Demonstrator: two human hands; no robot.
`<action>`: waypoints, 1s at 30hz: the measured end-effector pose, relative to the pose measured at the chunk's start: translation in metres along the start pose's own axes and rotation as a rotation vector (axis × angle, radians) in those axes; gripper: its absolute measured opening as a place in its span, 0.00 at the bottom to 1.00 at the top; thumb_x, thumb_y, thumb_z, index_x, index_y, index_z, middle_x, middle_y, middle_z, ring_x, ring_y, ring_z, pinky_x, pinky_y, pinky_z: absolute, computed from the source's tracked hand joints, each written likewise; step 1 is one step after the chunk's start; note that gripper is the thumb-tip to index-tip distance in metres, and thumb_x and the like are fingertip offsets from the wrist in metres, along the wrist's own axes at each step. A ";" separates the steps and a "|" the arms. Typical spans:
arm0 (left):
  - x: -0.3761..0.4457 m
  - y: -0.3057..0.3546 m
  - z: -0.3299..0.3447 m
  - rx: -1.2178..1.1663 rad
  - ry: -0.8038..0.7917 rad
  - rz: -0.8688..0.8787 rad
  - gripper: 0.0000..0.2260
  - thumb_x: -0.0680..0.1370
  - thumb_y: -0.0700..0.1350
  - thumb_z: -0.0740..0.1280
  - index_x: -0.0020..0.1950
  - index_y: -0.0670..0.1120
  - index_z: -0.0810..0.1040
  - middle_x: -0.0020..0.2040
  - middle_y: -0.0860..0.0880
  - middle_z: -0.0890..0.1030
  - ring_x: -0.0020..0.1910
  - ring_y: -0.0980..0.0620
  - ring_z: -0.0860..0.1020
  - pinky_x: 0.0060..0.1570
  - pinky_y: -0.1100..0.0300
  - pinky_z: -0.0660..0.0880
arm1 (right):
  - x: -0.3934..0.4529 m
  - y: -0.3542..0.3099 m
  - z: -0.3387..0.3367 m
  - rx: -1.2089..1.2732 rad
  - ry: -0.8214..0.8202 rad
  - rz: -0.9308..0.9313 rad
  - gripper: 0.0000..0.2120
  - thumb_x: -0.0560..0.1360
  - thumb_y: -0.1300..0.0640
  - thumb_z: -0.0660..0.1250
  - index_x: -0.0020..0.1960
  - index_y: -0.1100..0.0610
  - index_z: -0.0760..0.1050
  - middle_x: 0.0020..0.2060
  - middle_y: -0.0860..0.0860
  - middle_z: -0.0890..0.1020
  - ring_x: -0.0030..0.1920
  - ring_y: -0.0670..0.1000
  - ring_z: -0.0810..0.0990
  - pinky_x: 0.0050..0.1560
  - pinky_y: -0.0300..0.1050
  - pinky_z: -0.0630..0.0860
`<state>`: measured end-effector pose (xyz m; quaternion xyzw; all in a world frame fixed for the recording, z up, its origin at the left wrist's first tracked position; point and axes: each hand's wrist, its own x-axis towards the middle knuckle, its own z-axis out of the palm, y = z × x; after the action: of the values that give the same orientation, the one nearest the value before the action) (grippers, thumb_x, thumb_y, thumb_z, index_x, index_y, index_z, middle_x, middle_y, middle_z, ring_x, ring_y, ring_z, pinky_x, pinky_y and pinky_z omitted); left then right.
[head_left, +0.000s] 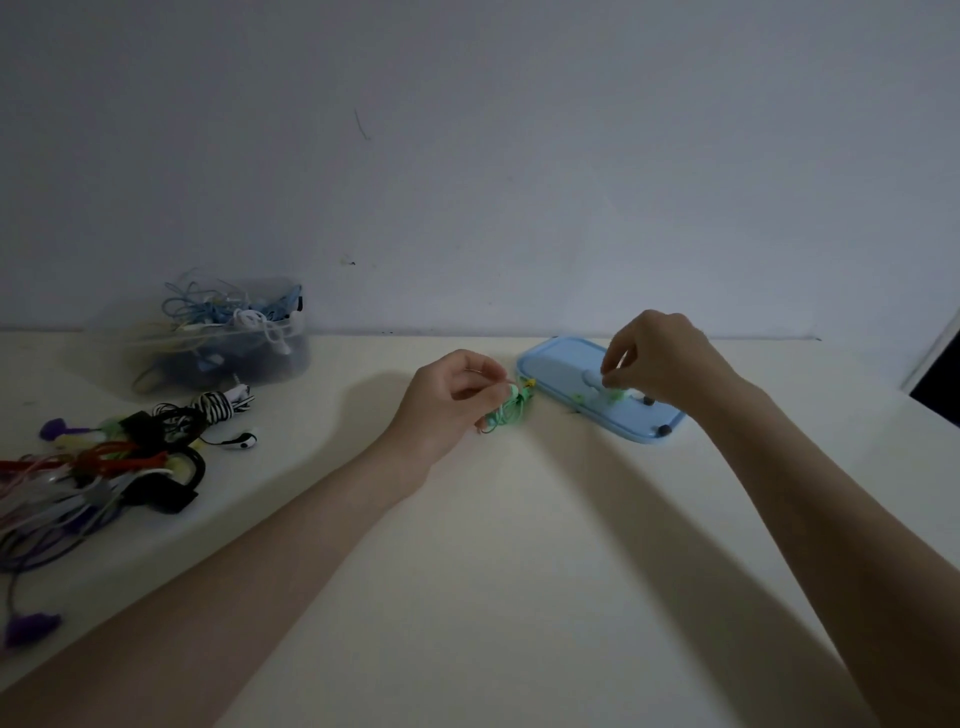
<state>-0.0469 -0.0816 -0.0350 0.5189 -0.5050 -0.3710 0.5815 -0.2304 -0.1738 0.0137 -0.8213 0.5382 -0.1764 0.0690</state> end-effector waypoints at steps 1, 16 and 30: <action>0.000 0.000 0.000 0.004 0.012 0.001 0.05 0.75 0.35 0.67 0.42 0.44 0.74 0.41 0.45 0.81 0.23 0.62 0.71 0.26 0.72 0.68 | 0.000 -0.002 -0.001 0.030 0.027 -0.036 0.02 0.69 0.61 0.72 0.40 0.56 0.81 0.39 0.53 0.82 0.32 0.48 0.77 0.36 0.41 0.77; 0.010 -0.012 -0.010 0.095 0.204 0.017 0.08 0.76 0.35 0.63 0.42 0.47 0.76 0.40 0.51 0.81 0.33 0.62 0.75 0.31 0.70 0.72 | 0.001 -0.010 0.026 0.205 0.044 -0.084 0.03 0.70 0.63 0.71 0.40 0.57 0.81 0.39 0.50 0.82 0.37 0.42 0.75 0.36 0.30 0.67; 0.007 -0.006 -0.022 0.618 0.279 0.390 0.06 0.74 0.39 0.63 0.41 0.47 0.79 0.37 0.55 0.76 0.37 0.60 0.71 0.40 0.63 0.66 | -0.011 -0.038 0.059 0.786 0.008 -0.151 0.07 0.73 0.63 0.70 0.38 0.56 0.76 0.34 0.51 0.82 0.23 0.46 0.75 0.25 0.31 0.66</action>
<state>-0.0234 -0.0847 -0.0381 0.6091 -0.5984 -0.0098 0.5205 -0.1800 -0.1527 -0.0317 -0.7687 0.3681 -0.3765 0.3630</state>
